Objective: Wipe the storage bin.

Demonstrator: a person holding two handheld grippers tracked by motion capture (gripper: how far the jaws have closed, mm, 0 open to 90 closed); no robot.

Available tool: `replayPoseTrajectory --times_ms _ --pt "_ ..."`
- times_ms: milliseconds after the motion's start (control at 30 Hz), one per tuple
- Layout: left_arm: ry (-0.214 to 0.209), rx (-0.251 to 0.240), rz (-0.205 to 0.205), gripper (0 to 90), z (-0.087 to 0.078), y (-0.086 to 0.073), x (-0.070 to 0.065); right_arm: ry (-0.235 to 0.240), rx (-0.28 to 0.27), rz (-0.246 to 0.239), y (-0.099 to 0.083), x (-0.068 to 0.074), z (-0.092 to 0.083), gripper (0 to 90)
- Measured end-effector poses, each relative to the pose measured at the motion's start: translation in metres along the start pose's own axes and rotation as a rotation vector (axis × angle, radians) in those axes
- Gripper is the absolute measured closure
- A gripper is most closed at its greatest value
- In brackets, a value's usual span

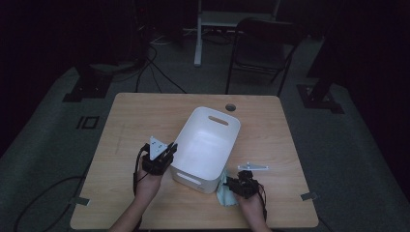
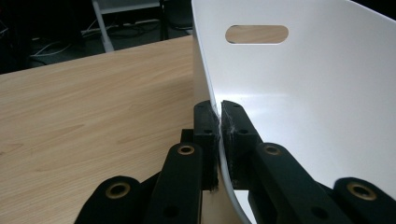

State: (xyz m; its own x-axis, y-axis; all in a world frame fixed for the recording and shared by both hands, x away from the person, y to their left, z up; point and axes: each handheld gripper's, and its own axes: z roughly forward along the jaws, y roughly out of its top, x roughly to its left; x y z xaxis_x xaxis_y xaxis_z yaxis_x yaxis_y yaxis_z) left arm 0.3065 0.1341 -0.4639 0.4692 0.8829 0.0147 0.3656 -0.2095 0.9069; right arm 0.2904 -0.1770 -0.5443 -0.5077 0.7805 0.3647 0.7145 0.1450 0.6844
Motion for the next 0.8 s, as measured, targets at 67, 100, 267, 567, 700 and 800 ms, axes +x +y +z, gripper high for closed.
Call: replayPoseTrajectory --times_ms 67,100,267,567,700,800 --pt "0.001 0.000 -0.001 85.3 0.000 0.000 0.000 0.021 -0.011 0.017 0.001 0.000 -0.004 83.5" --pt "0.003 0.000 0.000 85.4 0.000 0.000 0.000 0.028 -0.019 0.015 0.002 0.000 -0.006 83.6" --pt "0.002 0.004 0.006 85.3 0.001 0.001 0.000 0.116 -0.146 0.014 0.019 0.011 -0.039 83.6" --pt "-0.043 0.010 0.018 85.0 0.002 0.002 0.003 0.139 -0.233 -0.048 0.041 0.022 -0.058 83.7" --pt "-0.040 0.008 0.026 84.9 0.001 0.001 0.002 0.087 -0.206 -0.041 0.037 0.016 -0.048 83.8" --pt "-0.037 0.008 0.024 84.9 0.001 0.001 0.001 0.069 -0.193 -0.039 0.035 0.013 -0.043 83.9"
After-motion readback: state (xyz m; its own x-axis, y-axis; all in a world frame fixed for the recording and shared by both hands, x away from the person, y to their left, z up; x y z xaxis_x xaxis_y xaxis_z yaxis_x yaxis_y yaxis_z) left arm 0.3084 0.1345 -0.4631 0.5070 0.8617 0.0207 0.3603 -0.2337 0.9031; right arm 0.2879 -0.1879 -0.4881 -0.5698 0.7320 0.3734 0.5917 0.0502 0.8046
